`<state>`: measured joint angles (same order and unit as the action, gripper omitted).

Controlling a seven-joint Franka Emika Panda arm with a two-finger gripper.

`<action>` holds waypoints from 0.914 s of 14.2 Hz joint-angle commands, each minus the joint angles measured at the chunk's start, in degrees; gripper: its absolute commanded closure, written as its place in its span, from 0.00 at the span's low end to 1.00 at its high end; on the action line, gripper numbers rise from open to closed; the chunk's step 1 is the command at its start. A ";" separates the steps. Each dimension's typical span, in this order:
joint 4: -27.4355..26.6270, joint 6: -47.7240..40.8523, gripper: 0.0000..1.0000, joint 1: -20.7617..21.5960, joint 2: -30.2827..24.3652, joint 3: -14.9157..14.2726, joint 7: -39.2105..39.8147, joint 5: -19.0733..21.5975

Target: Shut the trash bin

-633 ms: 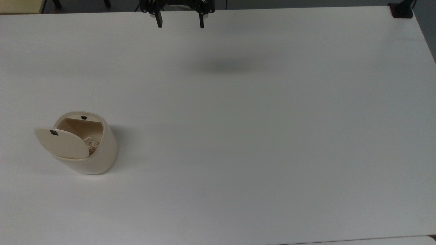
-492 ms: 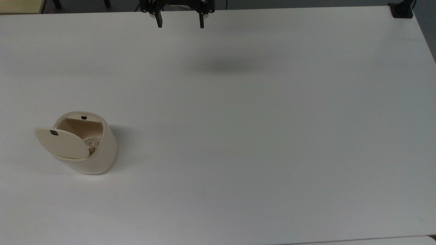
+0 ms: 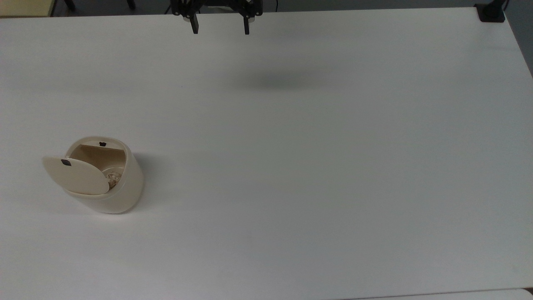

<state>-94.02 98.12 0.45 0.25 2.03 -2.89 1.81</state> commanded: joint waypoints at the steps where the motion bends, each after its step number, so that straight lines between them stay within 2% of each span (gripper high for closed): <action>1: -0.20 -0.91 0.00 0.16 -0.77 -0.36 0.43 0.30; 6: 1.37 0.66 0.00 -2.12 0.62 -1.06 0.52 -0.57; 10: 4.28 10.49 0.00 -3.88 4.41 -1.24 -0.01 -1.10; 13: 5.50 18.57 0.00 -4.76 7.04 -3.34 -3.68 -4.00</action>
<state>-91.14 110.58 -3.91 4.13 0.61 -3.22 -0.08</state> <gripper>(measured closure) 0.000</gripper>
